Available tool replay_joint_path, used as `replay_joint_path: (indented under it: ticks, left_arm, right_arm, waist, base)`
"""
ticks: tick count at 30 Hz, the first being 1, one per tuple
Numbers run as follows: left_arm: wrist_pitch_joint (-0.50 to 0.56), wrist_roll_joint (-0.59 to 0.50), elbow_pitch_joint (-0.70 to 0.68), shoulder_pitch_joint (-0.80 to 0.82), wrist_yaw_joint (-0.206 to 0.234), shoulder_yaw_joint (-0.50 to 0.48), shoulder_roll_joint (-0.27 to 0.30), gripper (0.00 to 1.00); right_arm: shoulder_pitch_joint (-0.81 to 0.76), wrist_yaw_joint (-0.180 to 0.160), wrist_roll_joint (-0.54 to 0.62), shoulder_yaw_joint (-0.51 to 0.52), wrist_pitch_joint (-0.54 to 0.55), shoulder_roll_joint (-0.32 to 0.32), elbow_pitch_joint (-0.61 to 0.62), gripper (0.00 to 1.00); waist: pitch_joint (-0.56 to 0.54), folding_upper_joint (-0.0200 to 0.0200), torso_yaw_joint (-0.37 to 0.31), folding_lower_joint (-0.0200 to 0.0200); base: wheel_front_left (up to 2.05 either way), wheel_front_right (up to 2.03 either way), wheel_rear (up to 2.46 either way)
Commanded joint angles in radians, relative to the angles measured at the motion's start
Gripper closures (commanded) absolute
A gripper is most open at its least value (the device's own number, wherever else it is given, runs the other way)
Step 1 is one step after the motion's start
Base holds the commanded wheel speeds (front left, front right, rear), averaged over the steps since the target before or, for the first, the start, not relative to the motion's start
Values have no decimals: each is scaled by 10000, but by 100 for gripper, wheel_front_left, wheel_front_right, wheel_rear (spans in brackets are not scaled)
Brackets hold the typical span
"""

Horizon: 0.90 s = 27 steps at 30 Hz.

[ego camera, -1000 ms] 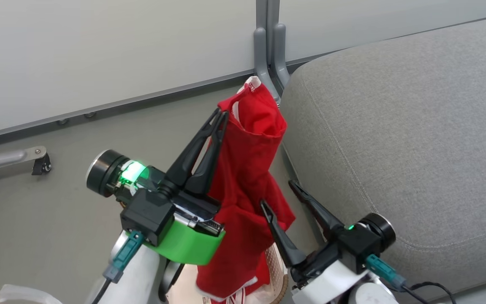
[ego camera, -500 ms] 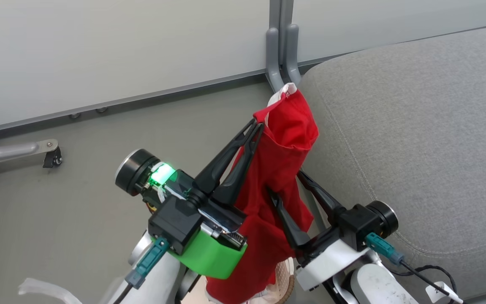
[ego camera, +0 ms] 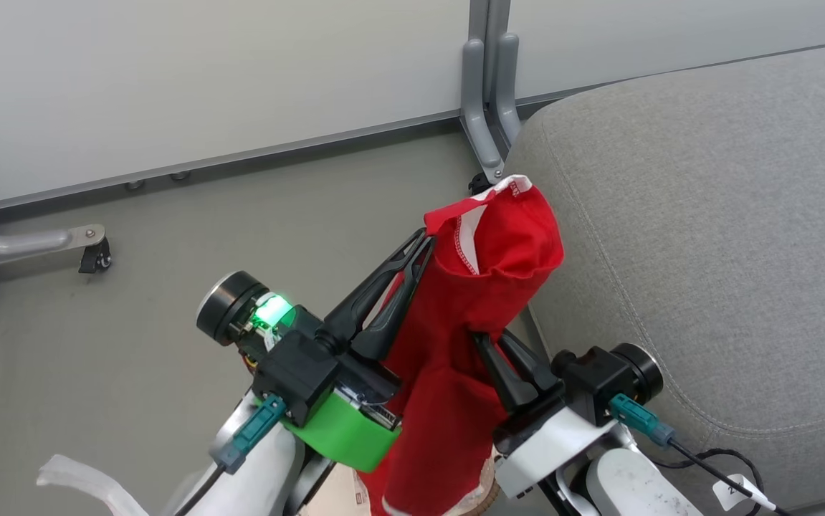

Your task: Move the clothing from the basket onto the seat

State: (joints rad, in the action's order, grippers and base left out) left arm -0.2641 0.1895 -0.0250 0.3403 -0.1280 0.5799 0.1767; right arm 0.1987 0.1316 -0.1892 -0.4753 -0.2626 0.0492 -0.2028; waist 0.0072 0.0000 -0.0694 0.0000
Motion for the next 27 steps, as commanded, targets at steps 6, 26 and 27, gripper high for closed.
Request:
replay_joint_path:
  ticks: [6, 26, 27]
  left_arm:
    - [-5, 777, 521, -314, -43, 37, 142, 0]
    - [526, 1666, 633, -443, -44, 394, 512, 0]
    - [561, 1687, 643, -442, -44, 414, 526, 0]
  right_arm:
    - [-139, -17, 61, 301, -35, 21, 170, 100]
    - [-243, -17, 115, 687, -35, 21, 335, 100]
    - [-230, -17, 123, 694, -35, 21, 341, 100]
  waist:
    - [4, 0, -48, 0]
    - [102, 0, -116, 0]
    - [115, 0, -124, 0]
  base:
    - [0, 0, 0]
    - [0, 0, 0]
    - [0, 0, 0]
